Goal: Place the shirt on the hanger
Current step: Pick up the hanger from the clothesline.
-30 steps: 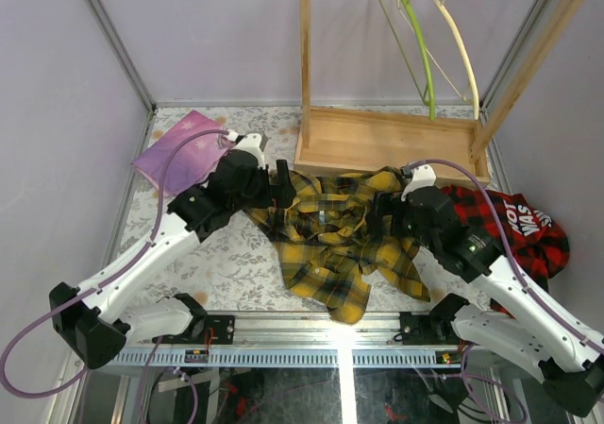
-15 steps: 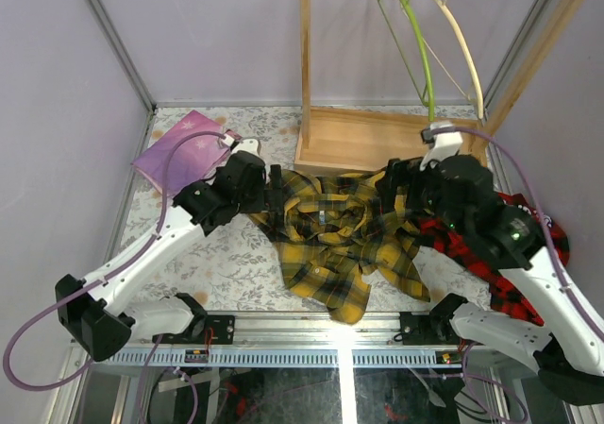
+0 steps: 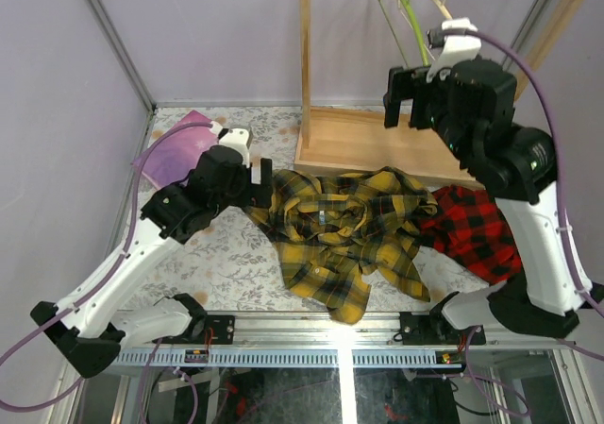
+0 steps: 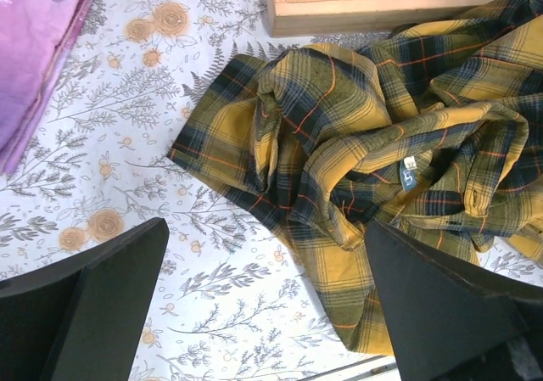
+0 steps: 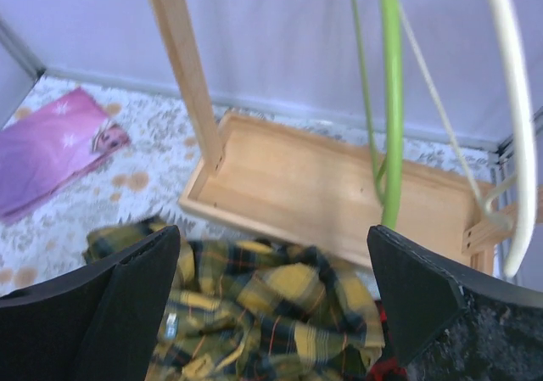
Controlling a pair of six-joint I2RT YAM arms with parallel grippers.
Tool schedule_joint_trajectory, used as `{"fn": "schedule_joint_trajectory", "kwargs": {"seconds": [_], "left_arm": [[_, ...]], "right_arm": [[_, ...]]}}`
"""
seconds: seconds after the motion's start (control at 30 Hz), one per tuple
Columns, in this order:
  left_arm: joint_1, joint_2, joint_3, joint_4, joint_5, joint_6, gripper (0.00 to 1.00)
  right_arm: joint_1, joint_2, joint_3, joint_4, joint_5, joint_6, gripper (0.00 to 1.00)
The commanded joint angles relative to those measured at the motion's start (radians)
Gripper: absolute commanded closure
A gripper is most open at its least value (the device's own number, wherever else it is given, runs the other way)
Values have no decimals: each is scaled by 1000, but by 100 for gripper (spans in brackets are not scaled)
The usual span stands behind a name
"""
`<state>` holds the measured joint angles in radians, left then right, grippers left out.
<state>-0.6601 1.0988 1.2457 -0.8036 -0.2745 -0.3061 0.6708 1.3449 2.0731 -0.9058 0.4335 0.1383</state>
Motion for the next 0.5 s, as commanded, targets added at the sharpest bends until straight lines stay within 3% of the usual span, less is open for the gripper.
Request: {"fn": "schedule_joint_trajectory", "kwargs": {"seconds": [0.0,0.1,0.3,0.47], "left_arm": [[6,-66,-31,0,-27,65,0],[5,-101,-80,5,-40,54,0],[5,-152,-179,19,-21,15,0],[5,-183,-269,62,34,-21,0]], "right_arm": [[-107,122,212,-64,-91,-77,1],[-234,194,315,-77,-202,-65,1],[-419,251,342,-3,-444,-13,6],[-449,292,294,68,-534,-3,18]]}}
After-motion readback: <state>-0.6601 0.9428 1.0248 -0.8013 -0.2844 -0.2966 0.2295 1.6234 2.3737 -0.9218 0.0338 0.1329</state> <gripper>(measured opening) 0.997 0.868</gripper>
